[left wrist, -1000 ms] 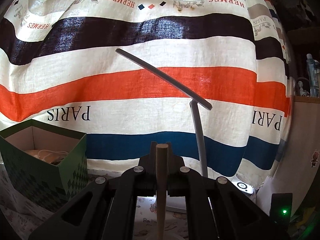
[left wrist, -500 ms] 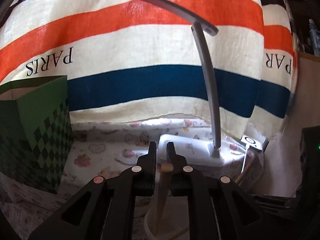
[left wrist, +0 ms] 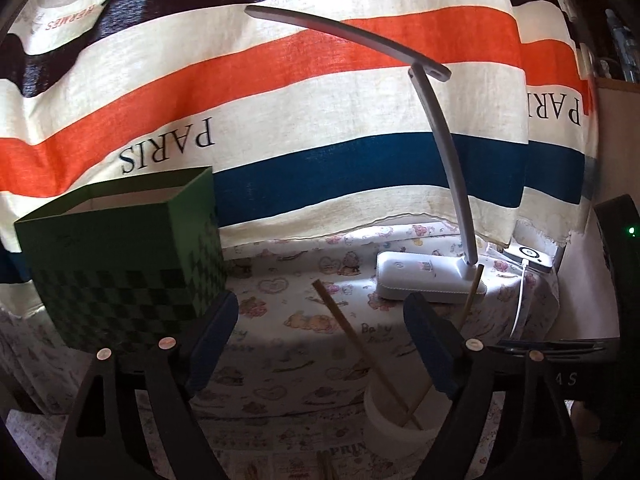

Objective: Organize utensils
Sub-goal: 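Lower the chopsticks into the clear cup and open both tools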

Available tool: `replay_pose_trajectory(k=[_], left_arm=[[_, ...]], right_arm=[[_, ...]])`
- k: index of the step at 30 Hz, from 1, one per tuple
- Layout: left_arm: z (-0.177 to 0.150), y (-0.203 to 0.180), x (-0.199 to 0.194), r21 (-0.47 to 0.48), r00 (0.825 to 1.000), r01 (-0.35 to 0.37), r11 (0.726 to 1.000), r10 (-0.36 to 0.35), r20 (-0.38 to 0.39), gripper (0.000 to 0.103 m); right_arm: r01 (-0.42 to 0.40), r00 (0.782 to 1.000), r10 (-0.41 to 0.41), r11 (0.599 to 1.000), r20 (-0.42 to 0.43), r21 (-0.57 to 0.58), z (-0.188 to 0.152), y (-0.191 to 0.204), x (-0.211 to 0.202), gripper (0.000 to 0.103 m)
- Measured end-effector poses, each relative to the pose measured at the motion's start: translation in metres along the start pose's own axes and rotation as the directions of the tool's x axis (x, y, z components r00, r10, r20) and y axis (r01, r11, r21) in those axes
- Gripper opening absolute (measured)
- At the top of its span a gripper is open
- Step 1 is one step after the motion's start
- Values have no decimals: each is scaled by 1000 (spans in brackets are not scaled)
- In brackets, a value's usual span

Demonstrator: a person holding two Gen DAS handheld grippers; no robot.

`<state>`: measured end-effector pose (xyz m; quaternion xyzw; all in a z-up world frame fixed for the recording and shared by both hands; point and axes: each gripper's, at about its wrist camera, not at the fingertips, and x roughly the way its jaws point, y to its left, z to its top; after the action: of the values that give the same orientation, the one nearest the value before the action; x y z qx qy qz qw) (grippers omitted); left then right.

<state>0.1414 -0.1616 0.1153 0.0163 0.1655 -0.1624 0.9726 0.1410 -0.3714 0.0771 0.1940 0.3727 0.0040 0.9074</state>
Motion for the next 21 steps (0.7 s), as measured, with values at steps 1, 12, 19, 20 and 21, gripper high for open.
replay_pose_trajectory(k=[1,12,19,20,21], left_arm=[[-2,6,-6,-13,1000,-8,1000,8,0,86],[-37,78,-113,-68,968,-223,972,229,100,103],[-74,93,-131,-51,967,-255,966,256,13,103],[-78,95,-128,-47,969,-248,968,248,-1,103],[-82,95,-125,-43,970,-244,969,244,-14,103]], right_arm=[[6,1000,-6,1000,19,-14,-1,4,-5,57],[-27,980,54,989,190,-145,-33,55,-50,63],[-58,989,84,977,120,-205,-89,75,-45,63],[-47,991,72,976,111,-214,-98,75,-42,63],[-37,992,61,975,106,-221,-105,75,-39,63]])
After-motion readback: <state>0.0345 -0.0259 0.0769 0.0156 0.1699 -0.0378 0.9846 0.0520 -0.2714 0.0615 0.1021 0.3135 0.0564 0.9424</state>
